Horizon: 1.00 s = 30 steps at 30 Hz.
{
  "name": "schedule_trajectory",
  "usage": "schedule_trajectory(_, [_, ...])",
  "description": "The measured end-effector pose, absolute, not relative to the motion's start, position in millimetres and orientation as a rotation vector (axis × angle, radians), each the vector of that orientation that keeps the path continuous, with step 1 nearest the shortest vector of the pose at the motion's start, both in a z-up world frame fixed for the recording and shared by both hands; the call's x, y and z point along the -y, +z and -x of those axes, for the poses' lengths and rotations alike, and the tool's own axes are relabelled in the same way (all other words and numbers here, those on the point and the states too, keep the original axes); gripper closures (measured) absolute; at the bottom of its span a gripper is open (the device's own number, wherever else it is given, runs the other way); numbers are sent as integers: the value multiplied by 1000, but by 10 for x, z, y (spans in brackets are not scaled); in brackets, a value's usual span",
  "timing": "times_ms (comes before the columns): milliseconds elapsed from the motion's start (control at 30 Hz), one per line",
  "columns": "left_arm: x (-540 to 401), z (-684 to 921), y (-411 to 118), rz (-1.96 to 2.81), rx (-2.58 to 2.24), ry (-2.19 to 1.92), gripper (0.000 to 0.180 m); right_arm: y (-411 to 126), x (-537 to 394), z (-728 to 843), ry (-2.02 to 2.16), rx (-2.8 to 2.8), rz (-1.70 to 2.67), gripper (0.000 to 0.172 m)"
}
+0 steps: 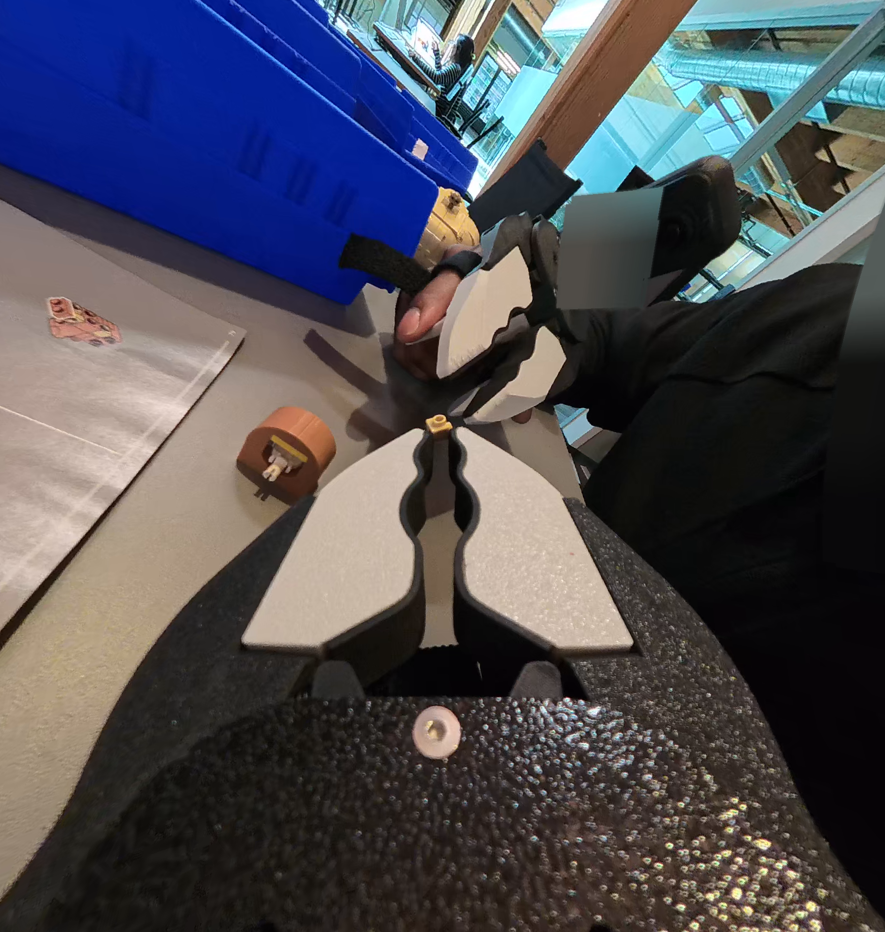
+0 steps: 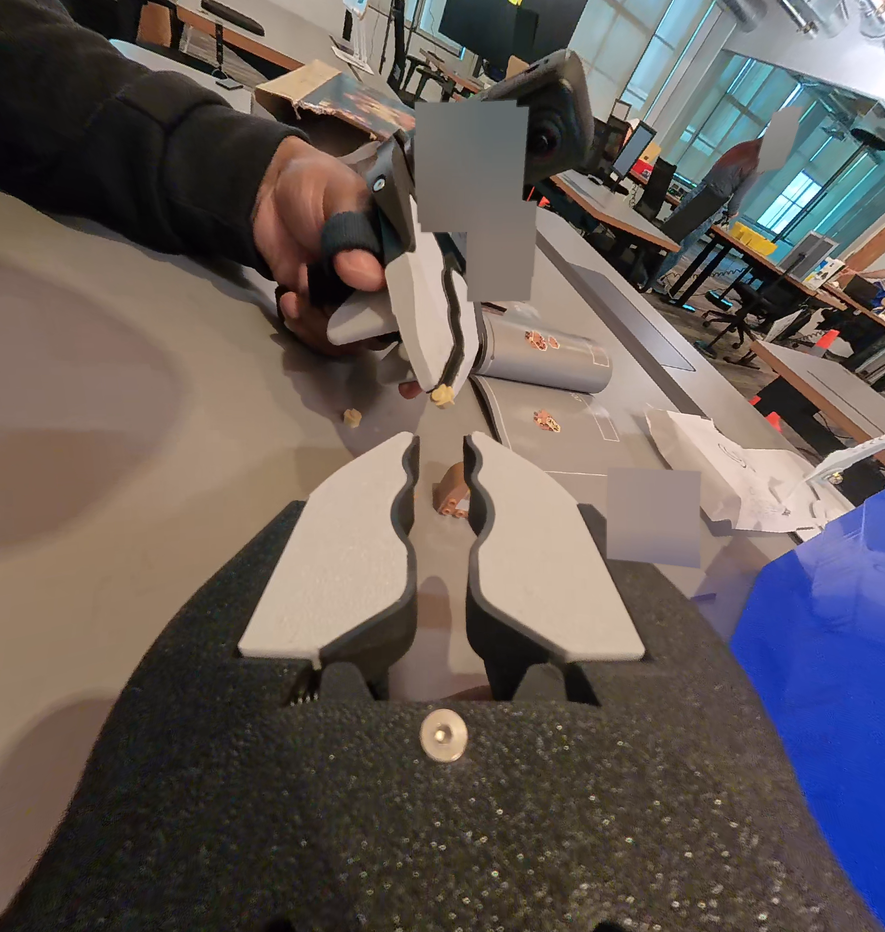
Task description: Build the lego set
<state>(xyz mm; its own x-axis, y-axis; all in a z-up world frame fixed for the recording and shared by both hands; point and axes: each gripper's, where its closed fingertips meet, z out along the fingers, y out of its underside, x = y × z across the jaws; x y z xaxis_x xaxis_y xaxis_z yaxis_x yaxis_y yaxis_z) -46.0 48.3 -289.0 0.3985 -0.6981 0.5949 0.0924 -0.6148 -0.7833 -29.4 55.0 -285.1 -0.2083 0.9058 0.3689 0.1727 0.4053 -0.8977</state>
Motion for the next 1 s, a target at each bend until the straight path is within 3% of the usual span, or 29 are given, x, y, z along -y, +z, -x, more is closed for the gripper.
schedule_trajectory(1000, [-376, 223, -2832, 1897, -495, -1387, 176, -2878, -423, 319, 804, 1679, 823, 155])
